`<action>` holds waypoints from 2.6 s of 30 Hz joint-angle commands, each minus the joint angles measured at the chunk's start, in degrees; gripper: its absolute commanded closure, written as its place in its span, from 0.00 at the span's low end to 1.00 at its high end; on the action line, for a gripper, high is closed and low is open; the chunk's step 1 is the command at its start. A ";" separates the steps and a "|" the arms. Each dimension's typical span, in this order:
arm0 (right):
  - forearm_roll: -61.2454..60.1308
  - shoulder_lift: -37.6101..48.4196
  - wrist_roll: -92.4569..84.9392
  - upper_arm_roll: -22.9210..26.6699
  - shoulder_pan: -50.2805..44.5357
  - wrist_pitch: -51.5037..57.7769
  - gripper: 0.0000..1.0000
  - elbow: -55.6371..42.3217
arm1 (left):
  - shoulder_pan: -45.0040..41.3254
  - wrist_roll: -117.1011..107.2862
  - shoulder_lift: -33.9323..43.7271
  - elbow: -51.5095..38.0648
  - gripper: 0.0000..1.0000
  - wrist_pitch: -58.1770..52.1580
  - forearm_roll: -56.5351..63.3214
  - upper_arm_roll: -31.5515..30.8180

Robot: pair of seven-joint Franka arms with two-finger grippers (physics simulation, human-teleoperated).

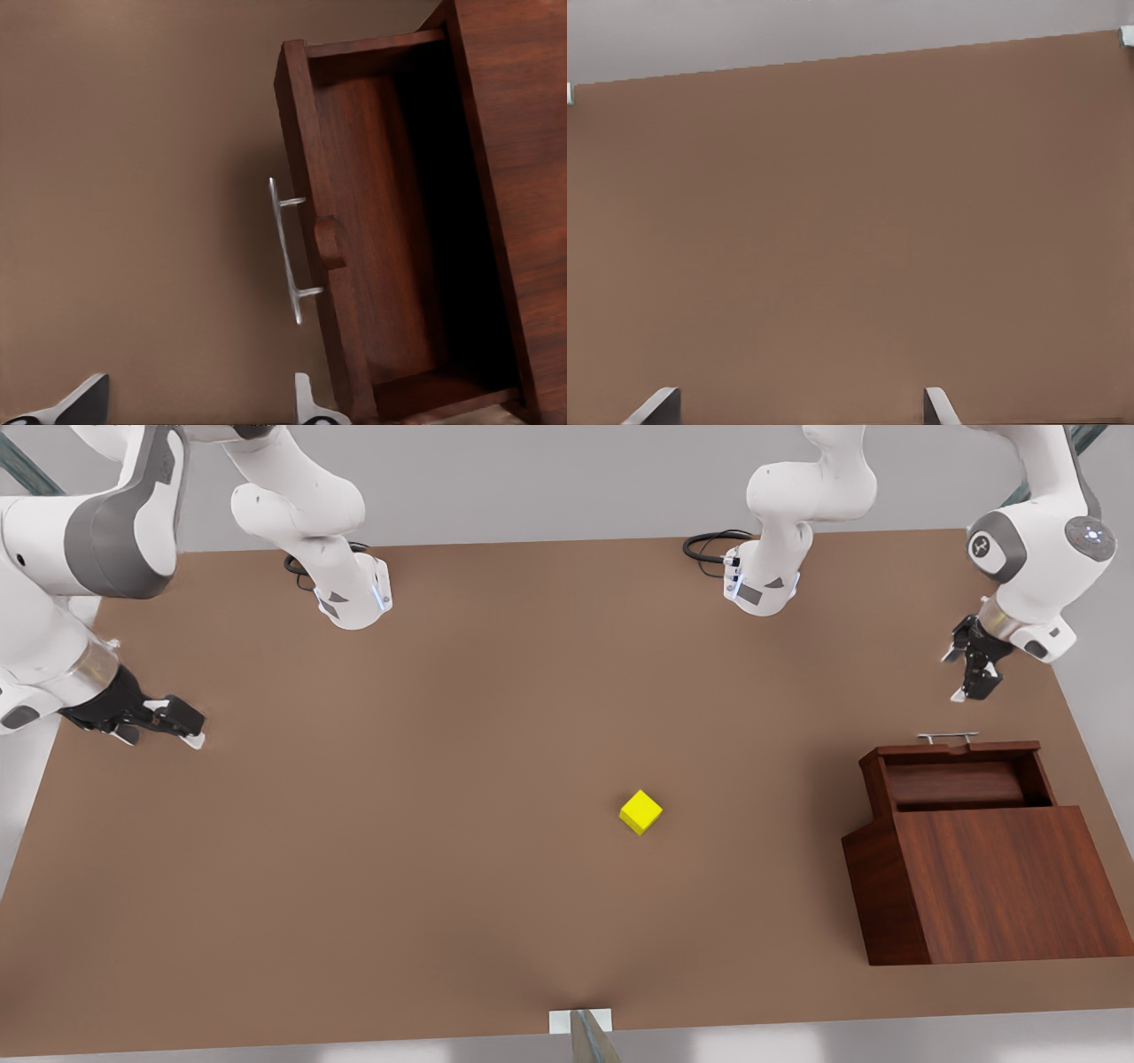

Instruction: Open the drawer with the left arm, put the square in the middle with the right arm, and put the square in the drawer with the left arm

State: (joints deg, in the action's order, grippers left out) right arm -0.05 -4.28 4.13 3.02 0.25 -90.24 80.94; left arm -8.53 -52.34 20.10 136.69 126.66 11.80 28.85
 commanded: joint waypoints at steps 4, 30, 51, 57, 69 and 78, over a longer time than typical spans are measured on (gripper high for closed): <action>0.23 -0.82 0.00 -0.04 -2.01 0.15 0.00 0.01 | -20.36 23.67 -21.04 -25.73 0.00 -9.66 -12.13 -0.73; 0.67 -1.70 0.00 0.05 -1.92 -0.20 0.00 -0.08 | -28.12 67.28 -62.73 -55.56 0.00 -5.11 -12.59 -24.55; 0.41 -3.28 0.09 0.05 -1.92 -1.43 0.00 -0.17 | -28.82 67.72 -68.44 -53.98 0.00 -3.00 -11.10 -24.11; -0.21 -3.98 -0.18 0.05 -1.83 -1.87 0.00 -0.26 | -28.82 67.89 -68.00 -53.36 0.10 -3.70 -10.92 -24.02; 0.67 -4.07 -0.26 -0.03 -1.92 -3.10 0.00 -0.61 | -28.91 68.42 -67.91 -53.63 0.29 -3.79 -10.30 -23.93; 0.67 -4.07 -0.26 -0.04 -2.01 -3.10 0.00 -0.61 | -28.73 68.86 -59.48 -54.24 0.29 -11.34 -10.39 -23.76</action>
State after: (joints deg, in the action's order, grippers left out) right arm 0.61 -8.35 3.87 2.99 -1.74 -93.34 80.33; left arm -37.25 17.72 -38.04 82.44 113.55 2.11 5.73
